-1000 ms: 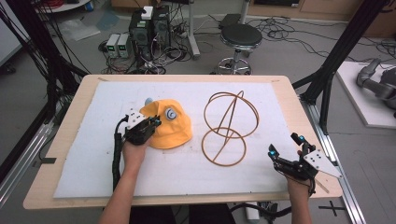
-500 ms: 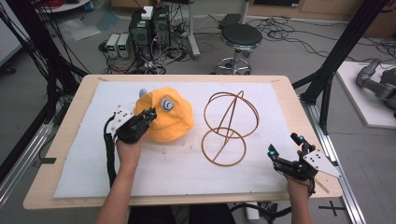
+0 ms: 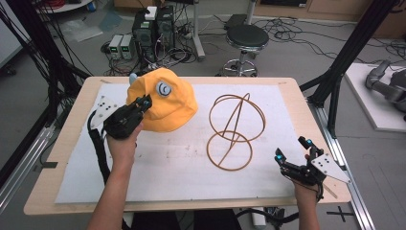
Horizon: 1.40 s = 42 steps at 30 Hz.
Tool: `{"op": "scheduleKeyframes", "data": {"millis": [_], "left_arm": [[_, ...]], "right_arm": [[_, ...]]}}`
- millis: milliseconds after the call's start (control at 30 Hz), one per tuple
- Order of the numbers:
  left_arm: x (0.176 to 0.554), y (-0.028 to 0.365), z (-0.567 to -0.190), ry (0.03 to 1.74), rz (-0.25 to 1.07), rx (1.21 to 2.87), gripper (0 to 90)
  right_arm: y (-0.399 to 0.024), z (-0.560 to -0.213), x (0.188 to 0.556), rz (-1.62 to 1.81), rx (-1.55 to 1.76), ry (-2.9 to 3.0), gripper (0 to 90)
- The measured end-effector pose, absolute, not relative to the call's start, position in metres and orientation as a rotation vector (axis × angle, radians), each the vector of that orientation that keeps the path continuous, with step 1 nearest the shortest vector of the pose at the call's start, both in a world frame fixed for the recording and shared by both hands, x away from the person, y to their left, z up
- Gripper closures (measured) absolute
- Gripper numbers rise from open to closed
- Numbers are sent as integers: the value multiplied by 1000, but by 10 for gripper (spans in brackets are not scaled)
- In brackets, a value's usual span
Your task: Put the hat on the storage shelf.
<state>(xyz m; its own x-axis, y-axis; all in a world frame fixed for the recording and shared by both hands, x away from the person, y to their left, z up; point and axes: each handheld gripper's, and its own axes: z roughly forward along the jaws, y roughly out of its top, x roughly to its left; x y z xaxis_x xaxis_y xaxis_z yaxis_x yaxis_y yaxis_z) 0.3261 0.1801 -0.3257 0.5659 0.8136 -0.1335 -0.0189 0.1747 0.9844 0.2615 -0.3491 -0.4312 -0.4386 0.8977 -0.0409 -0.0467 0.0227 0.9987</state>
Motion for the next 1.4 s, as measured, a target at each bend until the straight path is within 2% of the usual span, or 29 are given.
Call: {"op": "scheduleKeyframes", "data": {"millis": [367, 667, 1100, 1400], "left_arm": [[307, 155, -280, 638, 634, 1193, 880], [296, 117, -255, 514, 583, 1188, 881], [295, 53, -260, 431, 515, 1267, 880], [295, 24, -271, 405, 506, 1351, 880]], "right_arm": [[-349, -430, 261, 1531, 898, 1512, 76], [-350, -429, 260, 1541, 900, 1504, 75], [-353, -429, 260, 1547, 903, 1487, 76], [-354, -429, 260, 1546, 899, 1485, 75]]}}
